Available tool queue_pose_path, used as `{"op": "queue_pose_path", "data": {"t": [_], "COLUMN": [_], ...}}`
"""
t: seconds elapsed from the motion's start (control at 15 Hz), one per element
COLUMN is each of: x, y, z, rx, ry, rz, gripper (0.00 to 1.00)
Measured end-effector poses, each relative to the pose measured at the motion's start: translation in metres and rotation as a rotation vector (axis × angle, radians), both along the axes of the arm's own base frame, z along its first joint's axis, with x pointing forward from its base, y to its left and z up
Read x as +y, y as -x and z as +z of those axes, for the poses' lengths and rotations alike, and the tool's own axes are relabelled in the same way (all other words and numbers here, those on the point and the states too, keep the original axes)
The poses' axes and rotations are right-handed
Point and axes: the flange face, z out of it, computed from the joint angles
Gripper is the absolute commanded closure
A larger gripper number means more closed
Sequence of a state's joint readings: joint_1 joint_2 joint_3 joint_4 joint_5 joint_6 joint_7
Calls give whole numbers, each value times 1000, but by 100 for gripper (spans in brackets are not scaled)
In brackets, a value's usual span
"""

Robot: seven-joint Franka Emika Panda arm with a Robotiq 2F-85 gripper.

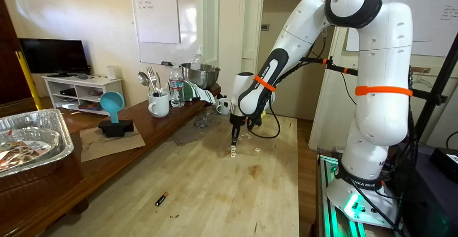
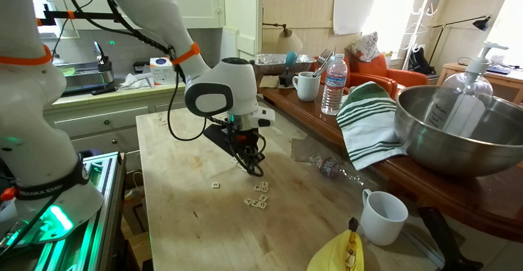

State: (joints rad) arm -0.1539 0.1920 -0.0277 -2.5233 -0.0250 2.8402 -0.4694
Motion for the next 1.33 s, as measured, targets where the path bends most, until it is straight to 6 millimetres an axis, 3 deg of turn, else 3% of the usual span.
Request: {"op": "queue_pose_path", "data": {"t": [0.6,0.93,1.33], "x": [2,5,33], "y": [0,2,11], "z": [1,14,19], "rx": [-2,-25,-26], "ry": [-1,2,-10], "rz": [4,10,69], "gripper": [100,100,100]}}
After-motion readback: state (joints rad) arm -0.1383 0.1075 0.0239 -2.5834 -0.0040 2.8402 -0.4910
